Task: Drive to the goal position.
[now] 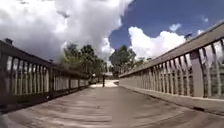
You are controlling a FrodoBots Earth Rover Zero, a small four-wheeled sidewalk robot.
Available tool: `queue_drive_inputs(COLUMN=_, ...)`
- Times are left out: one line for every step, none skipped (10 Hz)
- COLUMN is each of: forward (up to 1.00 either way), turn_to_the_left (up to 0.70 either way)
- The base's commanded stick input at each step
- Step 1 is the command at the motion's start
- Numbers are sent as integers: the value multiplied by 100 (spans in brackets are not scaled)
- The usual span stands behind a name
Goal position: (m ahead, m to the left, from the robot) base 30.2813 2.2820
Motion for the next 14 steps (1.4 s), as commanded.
queue_drive_inputs(forward=85, turn_to_the_left=0)
queue_drive_inputs(forward=85, turn_to_the_left=0)
queue_drive_inputs(forward=85, turn_to_the_left=0)
queue_drive_inputs(forward=85, turn_to_the_left=0)
queue_drive_inputs(forward=85, turn_to_the_left=0)
queue_drive_inputs(forward=85, turn_to_the_left=0)
queue_drive_inputs(forward=85, turn_to_the_left=0)
queue_drive_inputs(forward=85, turn_to_the_left=0)
queue_drive_inputs(forward=85, turn_to_the_left=0)
queue_drive_inputs(forward=85, turn_to_the_left=0)
queue_drive_inputs(forward=85, turn_to_the_left=0)
queue_drive_inputs(forward=85, turn_to_the_left=0)
queue_drive_inputs(forward=85, turn_to_the_left=0)
queue_drive_inputs(forward=85, turn_to_the_left=0)
